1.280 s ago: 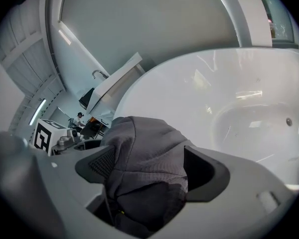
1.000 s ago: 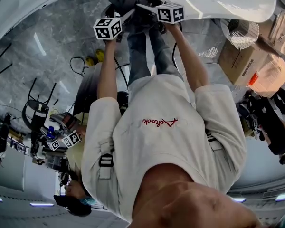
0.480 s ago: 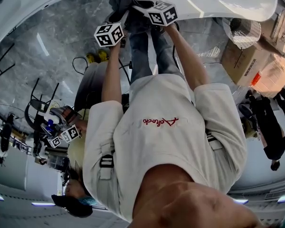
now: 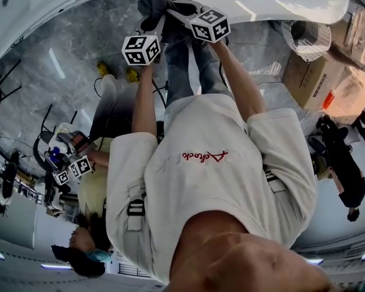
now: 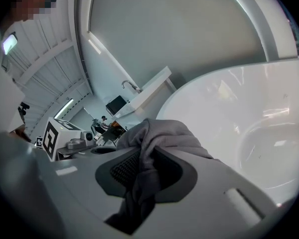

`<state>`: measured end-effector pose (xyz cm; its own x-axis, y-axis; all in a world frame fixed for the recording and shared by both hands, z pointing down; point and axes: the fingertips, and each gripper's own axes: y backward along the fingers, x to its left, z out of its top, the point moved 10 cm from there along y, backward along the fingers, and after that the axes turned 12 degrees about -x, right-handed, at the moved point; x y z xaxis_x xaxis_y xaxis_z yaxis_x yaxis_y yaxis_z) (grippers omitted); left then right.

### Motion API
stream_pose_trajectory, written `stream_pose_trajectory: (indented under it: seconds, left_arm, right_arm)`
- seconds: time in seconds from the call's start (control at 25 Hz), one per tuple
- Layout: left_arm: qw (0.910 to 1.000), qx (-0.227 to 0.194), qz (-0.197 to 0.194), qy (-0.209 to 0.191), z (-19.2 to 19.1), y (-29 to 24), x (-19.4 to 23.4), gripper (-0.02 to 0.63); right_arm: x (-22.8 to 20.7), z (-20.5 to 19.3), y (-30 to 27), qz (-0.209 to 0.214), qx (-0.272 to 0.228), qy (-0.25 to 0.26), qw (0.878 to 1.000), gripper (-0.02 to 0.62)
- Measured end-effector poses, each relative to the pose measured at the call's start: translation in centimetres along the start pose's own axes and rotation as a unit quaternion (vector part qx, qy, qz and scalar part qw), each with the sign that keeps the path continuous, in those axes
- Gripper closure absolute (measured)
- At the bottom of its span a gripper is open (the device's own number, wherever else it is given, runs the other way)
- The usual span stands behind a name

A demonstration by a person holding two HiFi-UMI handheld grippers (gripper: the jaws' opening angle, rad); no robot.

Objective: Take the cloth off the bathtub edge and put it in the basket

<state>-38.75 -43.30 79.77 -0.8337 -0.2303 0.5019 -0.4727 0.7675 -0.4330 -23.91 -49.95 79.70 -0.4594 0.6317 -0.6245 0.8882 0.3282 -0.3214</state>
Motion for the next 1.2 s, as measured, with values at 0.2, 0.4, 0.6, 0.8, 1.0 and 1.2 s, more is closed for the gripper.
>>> stream_pose_trajectory:
  seconds: [0.2,0.4,0.6,0.8,1.0,1.2]
  left_arm:
    - [0.9988,-0.040,-0.013,-0.024,3.7,1.0,-2.2,0.531]
    - [0.9950,-0.078,-0.032,-0.054,8.0,2.2,-5.3,0.531]
    - [0.9881,-0.114,-0.049,-0.092,11.9,2.6,-8.3,0.531]
    - [0.9795,-0.152,-0.065,-0.116,15.5,4.2,-10.7,0.531]
    - [0.9660,-0.196,-0.082,-0.147,20.3,5.0,-13.1,0.531]
    - [0.9541,-0.225,-0.096,-0.172,24.4,6.1,-15.8,0.531]
  right_arm:
    - [2.0,3.4,1.8,0.002,-0.059,0.009,0.998,0.518]
    - [4.8,7.6,4.4,0.001,-0.109,0.039,0.993,0.518]
    - [6.6,11.6,6.9,0.001,-0.154,0.076,0.985,0.518]
    - [9.5,15.1,8.7,0.005,-0.189,0.107,0.976,0.518]
    - [11.8,20.0,10.4,0.015,-0.228,0.147,0.962,0.518]
    - [14.3,24.1,12.3,0.018,-0.255,0.178,0.950,0.518]
